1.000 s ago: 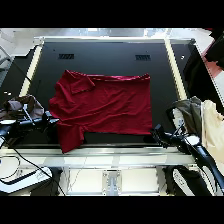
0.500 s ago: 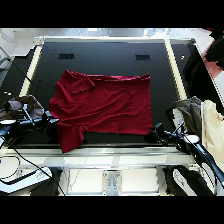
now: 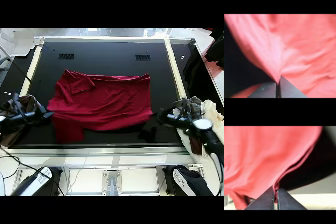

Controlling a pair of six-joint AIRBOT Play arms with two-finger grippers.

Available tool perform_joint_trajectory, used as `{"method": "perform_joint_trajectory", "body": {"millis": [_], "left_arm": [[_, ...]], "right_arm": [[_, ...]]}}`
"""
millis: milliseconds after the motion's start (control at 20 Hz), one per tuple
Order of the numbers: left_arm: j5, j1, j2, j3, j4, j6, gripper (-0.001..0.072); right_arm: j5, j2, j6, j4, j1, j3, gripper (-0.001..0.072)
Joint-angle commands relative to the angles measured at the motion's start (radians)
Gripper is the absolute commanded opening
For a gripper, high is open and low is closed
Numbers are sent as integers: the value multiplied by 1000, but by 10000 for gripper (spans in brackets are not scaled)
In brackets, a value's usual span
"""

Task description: Fold the shirts.

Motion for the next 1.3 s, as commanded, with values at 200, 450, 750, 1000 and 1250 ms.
{"method": "perform_joint_trajectory", "body": {"millis": [200, 450, 750, 1000, 1250], "left_arm": [[-7, 77, 513, 334, 26, -123, 12], [-10, 109, 543, 747, 227, -234, 12], [-225, 108, 324, 1053, 102, -235, 11], [-377, -71, 32, 1019, 111, -268, 11], [-283, -421, -338, 999, 535, -288, 11]], "right_arm": [[250, 364, 101, -389, 0, 538, 15], [250, 454, 93, -494, 0, 858, 15], [151, 248, 66, -581, -1, 1036, 14], [169, -69, 66, -559, -1, 1032, 14], [174, -387, 65, -554, 33, 1032, 14]]}}
